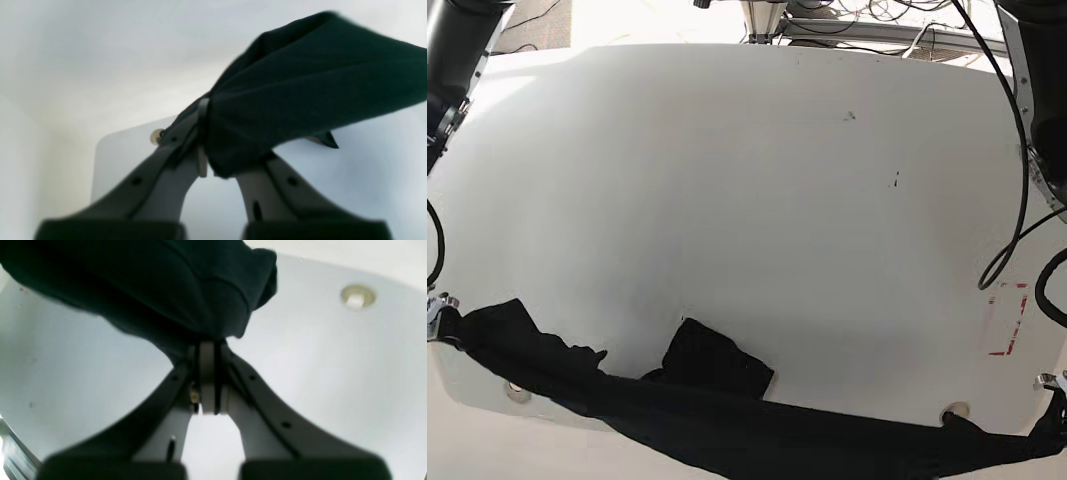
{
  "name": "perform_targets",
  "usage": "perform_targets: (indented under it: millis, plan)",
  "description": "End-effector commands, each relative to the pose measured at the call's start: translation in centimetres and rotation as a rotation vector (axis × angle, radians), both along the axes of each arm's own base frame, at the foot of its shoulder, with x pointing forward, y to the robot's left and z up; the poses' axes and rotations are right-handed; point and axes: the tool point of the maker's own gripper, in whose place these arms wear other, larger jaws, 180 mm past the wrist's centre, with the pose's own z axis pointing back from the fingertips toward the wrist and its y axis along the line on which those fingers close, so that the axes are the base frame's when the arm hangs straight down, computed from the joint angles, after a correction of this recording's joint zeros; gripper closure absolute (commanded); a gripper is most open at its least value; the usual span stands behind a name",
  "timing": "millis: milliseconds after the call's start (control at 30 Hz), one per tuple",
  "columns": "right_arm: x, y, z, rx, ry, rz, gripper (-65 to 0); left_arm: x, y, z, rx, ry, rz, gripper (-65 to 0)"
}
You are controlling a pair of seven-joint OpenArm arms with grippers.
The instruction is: Layout the t-shirt on the table in an organized manner, then fold the t-shirt properly
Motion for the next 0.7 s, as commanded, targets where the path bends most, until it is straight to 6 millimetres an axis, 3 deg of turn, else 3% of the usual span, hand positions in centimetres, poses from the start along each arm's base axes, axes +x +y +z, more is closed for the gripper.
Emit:
perform_targets:
  millis: [0, 233, 267, 300, 400, 567, 667]
  plan:
    - [-2.4, -0.8, -1.9, -0.039, 0.017, -0.033, -0.2, -1.0, 1.2, -2.3, 0.009, 0.015, 0.048, -0.4]
    - [-7.5, 1.2, -9.0, -0.036, 0.149, -0.009, -0.2, -4.6, 0.9, -13.5, -0.044, 0.254, 0.049, -0.3]
    - [-8.0, 1.5, -9.6, -0.035, 0.16, -0.006, -0.2, -5.0, 0.9, -14.3, -0.061, 0.274, 0.049, -0.3]
    - [-9.0, 1.9, -10.6, -0.035, 0.181, -0.002, -0.2, -6.2, 1.0, -16.5, -0.09, 0.326, 0.051, -0.3]
    - [-10.9, 3.0, -12.5, -0.03, 0.224, 0.015, -0.2, -8.7, 1.5, -20.5, -0.11, 0.435, 0.073, -0.1]
    - [-13.8, 4.5, -16.0, 0.002, 0.319, 0.03, -0.2, -12.2, 2.4, -24.9, -0.118, 0.57, 0.11, 0.0]
    - [-15.6, 5.3, -18.0, 0.026, 0.377, 0.034, -0.2, -14.0, 3.0, -26.6, -0.12, 0.625, 0.133, 0.0]
